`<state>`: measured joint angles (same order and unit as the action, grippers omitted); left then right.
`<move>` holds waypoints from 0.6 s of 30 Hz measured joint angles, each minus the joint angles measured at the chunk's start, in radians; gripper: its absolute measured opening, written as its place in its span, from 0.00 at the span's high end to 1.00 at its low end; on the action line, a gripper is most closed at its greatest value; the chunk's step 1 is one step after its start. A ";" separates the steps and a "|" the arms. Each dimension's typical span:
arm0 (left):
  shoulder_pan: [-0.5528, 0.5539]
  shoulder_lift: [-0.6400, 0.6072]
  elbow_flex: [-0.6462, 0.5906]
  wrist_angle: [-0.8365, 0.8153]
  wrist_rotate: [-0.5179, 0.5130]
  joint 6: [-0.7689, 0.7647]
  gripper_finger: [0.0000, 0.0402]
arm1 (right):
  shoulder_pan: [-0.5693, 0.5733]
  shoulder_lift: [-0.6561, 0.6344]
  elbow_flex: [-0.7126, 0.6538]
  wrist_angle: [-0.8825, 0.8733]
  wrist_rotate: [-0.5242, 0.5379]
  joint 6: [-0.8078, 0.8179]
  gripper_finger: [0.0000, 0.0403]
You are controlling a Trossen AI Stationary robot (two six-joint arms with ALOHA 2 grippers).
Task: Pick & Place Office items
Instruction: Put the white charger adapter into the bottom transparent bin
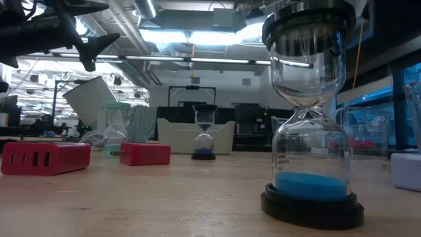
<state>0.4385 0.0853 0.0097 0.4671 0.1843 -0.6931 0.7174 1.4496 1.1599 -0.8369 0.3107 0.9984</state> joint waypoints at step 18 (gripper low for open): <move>0.000 0.000 0.000 -0.001 0.035 -0.003 0.26 | -0.154 0.157 0.000 0.071 -0.287 0.491 0.19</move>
<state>0.4383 0.0853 0.0097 0.4666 0.2188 -0.6962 0.5638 1.6062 1.1599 -0.7662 0.0240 1.4893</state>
